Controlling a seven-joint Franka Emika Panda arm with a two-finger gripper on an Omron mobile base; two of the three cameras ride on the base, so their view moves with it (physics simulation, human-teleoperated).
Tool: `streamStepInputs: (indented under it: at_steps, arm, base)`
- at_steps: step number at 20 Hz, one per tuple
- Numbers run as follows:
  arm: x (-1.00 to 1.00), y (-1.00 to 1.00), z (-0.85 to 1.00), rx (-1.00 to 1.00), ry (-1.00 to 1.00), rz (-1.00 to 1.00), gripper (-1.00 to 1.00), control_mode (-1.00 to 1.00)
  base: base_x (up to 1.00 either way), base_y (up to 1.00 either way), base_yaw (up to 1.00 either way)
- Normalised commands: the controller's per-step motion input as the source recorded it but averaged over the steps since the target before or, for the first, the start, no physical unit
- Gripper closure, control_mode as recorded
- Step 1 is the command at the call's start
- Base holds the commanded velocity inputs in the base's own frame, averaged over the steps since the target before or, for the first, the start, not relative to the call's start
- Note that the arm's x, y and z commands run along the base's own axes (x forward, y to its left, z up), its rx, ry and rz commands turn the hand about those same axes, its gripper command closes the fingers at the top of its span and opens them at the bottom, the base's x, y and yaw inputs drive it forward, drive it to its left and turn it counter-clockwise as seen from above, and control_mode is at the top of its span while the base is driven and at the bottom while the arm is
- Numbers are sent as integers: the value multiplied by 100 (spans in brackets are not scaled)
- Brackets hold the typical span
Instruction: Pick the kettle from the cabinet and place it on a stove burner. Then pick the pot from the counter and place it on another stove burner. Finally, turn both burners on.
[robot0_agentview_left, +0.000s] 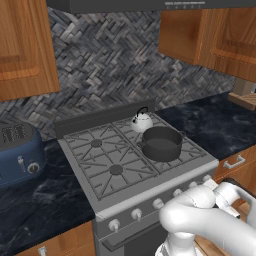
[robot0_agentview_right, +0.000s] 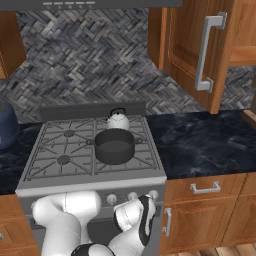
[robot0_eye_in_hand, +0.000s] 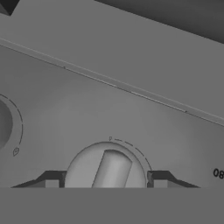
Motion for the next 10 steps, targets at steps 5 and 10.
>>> streamStepInputs:
  at_steps: [5,10]
  arm:
    - [0,0,0,-2,0,0,100,-100]
    - [0,-1,1,-11,0,0,100,-100]
  base:
    - [0,0,0]
    - [0,0,0]
